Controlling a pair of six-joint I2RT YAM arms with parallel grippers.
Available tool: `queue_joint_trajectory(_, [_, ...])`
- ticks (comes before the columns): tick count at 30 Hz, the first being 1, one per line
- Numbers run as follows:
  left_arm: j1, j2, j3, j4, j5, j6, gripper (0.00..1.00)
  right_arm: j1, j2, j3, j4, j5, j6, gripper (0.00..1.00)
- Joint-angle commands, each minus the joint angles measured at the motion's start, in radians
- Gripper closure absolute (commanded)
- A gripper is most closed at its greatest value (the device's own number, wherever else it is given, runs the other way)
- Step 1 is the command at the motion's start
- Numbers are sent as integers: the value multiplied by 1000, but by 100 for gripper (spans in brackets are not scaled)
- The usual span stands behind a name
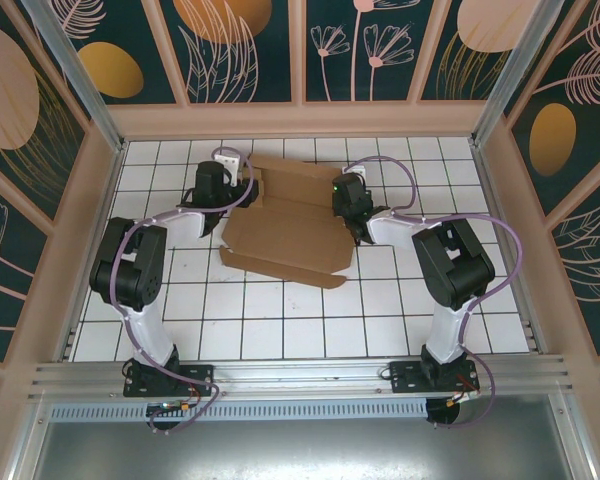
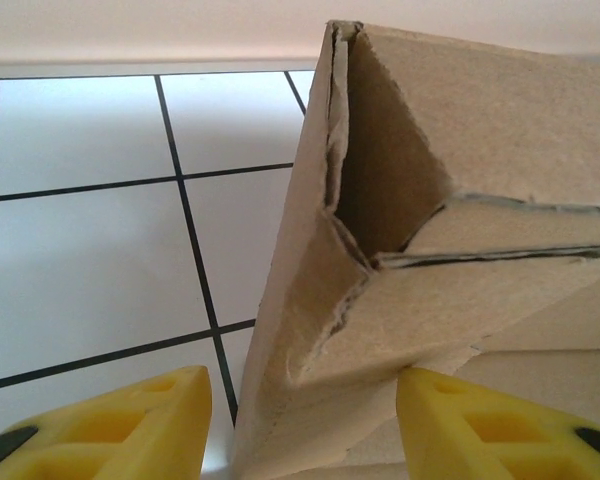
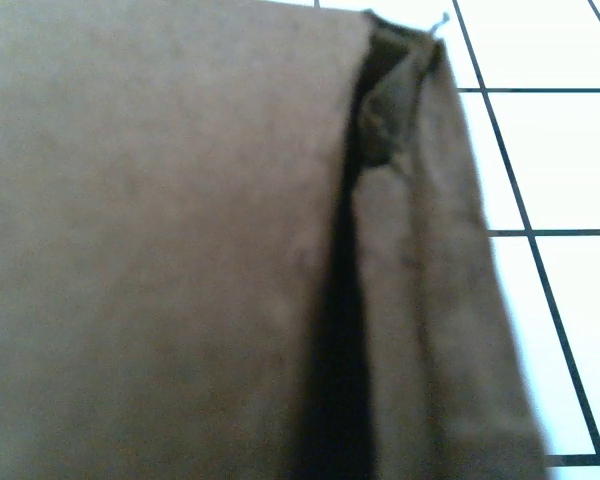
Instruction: Fold the paper box
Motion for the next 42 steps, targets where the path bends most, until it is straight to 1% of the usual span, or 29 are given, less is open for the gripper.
queue_joint_trajectory(1, [-5, 47, 51, -66, -55, 6, 48, -5, 9, -11, -89, -65, -10, 100])
queue_joint_trajectory(3, [-5, 66, 76, -92, -97, -23, 48, -5, 7, -11, -90, -68, -10, 100])
queue_joint_trajectory(5, [-5, 73, 85, -97, -104, -39, 50, -5, 3, -14, -90, -68, -11, 100])
queue_joint_trajectory(8, [-6, 70, 78, -82, -103, -50, 61, -5, 0, -15, -90, -68, -11, 100])
queue_joint_trajectory(10, [-6, 56, 58, -50, -77, -45, 66, -5, -1, -15, -91, -69, -12, 100])
queue_joint_trajectory(12, [-7, 34, 29, -13, -45, -30, 65, -5, -3, -15, -92, -68, -14, 100])
queue_joint_trajectory(14, [-7, 24, 12, 9, -30, -22, 58, -5, -4, -16, -94, -68, -14, 100])
queue_joint_trajectory(15, [-7, 27, 16, 1, -31, -19, 56, -6, -4, -14, -94, -67, -13, 100])
queue_joint_trajectory(17, [-6, 43, 35, -32, -47, -21, 57, -5, -4, -12, -97, -68, -11, 100])
queue_joint_trajectory(21, [-7, 59, 45, -65, -73, -30, 64, -5, -3, -8, -103, -60, -13, 100])
queue_joint_trajectory(23, [-9, 54, 32, -62, -101, -31, 71, -5, -2, -5, -106, -53, -13, 100])
queue_joint_trajectory(24, [-10, 49, 25, -57, -116, -30, 76, -5, -4, -4, -108, -51, -11, 100])
queue_joint_trajectory(25, [-15, 46, 22, -61, -140, -27, 83, -3, -6, -4, -109, -42, -8, 100])
queue_joint_trajectory(27, [-28, 37, 18, -65, -188, -24, 91, 4, -12, -7, -109, -19, -4, 100])
queue_joint_trajectory(29, [-47, 28, 13, -63, -262, -17, 100, 12, -23, -13, -102, 21, 5, 100])
queue_joint_trajectory(33, [-68, 18, 9, -59, -386, -44, 100, 47, -32, 1, -135, 123, 70, 100])
queue_joint_trajectory(37, [-80, 22, 18, -79, -467, -96, 100, 96, -37, 10, -141, 234, 130, 100])
queue_joint_trajectory(39, [-90, 20, 18, -83, -498, -114, 100, 118, -32, 23, -155, 280, 159, 100])
queue_joint_trajectory(42, [-94, 19, 20, -92, -518, -151, 100, 136, -23, 37, -170, 299, 186, 100])
